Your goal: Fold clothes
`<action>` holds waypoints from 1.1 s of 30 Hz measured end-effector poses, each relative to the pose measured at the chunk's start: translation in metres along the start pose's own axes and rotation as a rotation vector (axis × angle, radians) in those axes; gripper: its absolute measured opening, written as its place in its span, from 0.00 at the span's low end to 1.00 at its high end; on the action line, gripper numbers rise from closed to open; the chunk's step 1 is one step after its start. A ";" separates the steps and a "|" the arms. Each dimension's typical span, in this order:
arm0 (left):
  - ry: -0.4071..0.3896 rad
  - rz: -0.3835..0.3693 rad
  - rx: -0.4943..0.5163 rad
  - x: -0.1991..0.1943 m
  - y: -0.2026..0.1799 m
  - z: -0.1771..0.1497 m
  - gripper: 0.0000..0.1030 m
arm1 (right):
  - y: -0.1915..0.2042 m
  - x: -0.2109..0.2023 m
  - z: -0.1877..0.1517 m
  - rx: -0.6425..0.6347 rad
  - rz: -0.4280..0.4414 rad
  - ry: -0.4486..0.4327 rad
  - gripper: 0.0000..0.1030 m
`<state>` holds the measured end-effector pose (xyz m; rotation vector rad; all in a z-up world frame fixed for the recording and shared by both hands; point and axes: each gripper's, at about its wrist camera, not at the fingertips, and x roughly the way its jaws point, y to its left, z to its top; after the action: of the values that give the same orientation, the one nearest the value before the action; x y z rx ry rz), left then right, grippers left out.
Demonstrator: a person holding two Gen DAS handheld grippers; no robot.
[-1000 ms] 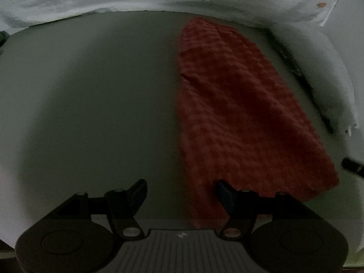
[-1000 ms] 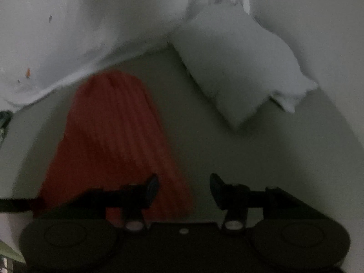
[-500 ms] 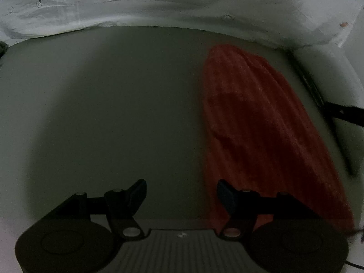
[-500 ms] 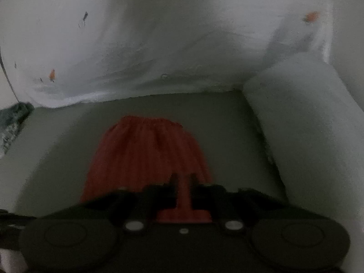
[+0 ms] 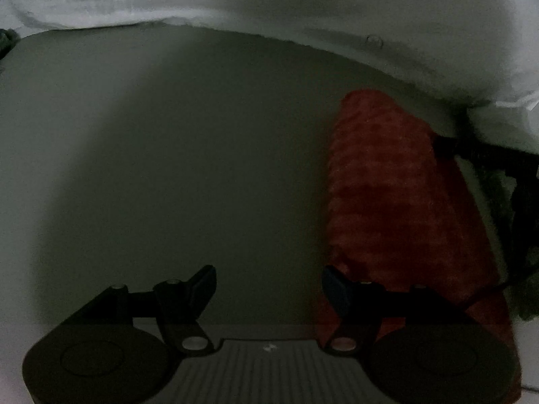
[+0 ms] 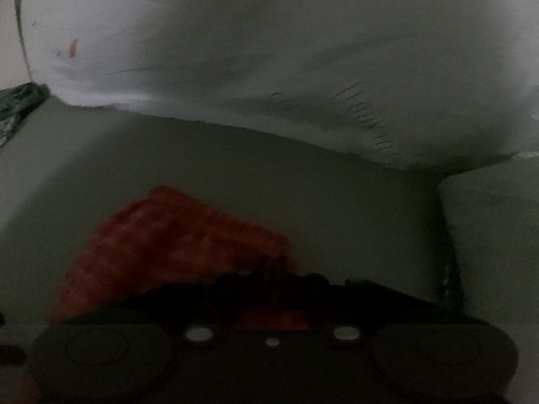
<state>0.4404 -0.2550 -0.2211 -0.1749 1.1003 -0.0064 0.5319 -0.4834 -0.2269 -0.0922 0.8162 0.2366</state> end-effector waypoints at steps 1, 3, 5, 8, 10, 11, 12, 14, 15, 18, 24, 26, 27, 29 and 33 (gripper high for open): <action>0.008 0.002 0.004 0.002 -0.002 0.000 0.69 | -0.005 0.001 0.000 0.024 -0.009 -0.007 0.01; 0.023 0.002 0.018 0.006 -0.005 0.002 0.69 | -0.016 0.006 0.002 0.077 -0.021 -0.014 0.00; 0.033 0.000 0.039 0.009 -0.009 0.004 0.69 | -0.021 0.013 0.001 0.102 -0.022 -0.006 0.02; 0.037 0.002 0.070 0.008 -0.014 0.006 0.69 | -0.025 0.021 0.001 0.115 -0.032 0.035 0.11; 0.035 0.003 0.090 0.007 -0.017 0.007 0.69 | -0.031 0.009 -0.002 0.168 -0.033 0.019 0.28; 0.032 -0.004 0.093 0.003 -0.017 0.007 0.69 | -0.035 -0.001 -0.004 0.204 -0.032 0.001 0.42; 0.028 -0.011 0.096 0.000 -0.017 0.006 0.69 | -0.038 -0.011 -0.009 0.235 -0.028 -0.010 0.47; 0.038 -0.034 0.078 -0.006 -0.016 0.001 0.69 | -0.041 -0.033 -0.029 0.274 -0.012 -0.001 0.47; 0.043 -0.045 0.069 -0.009 -0.015 -0.001 0.69 | -0.043 -0.044 -0.038 0.293 -0.004 0.004 0.48; 0.071 -0.120 0.034 -0.015 -0.013 -0.016 0.69 | -0.042 -0.074 -0.072 0.299 -0.010 0.030 0.48; 0.147 -0.255 -0.036 -0.021 -0.010 -0.044 0.69 | -0.044 -0.135 -0.167 0.410 -0.002 0.126 0.48; 0.177 -0.293 -0.065 -0.022 -0.009 -0.053 0.69 | -0.047 -0.149 -0.193 0.492 0.027 0.138 0.48; 0.186 -0.311 -0.078 -0.022 -0.010 -0.057 0.69 | -0.047 -0.156 -0.206 0.521 0.045 0.129 0.48; 0.205 -0.348 -0.097 -0.020 -0.014 -0.067 0.67 | -0.047 -0.168 -0.223 0.558 0.068 0.111 0.48; 0.224 -0.386 -0.089 -0.024 -0.028 -0.091 0.63 | -0.050 -0.182 -0.244 0.631 0.115 0.077 0.48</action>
<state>0.3507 -0.2926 -0.2357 -0.4737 1.2759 -0.3296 0.2504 -0.6057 -0.2612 0.5417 0.9412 0.0749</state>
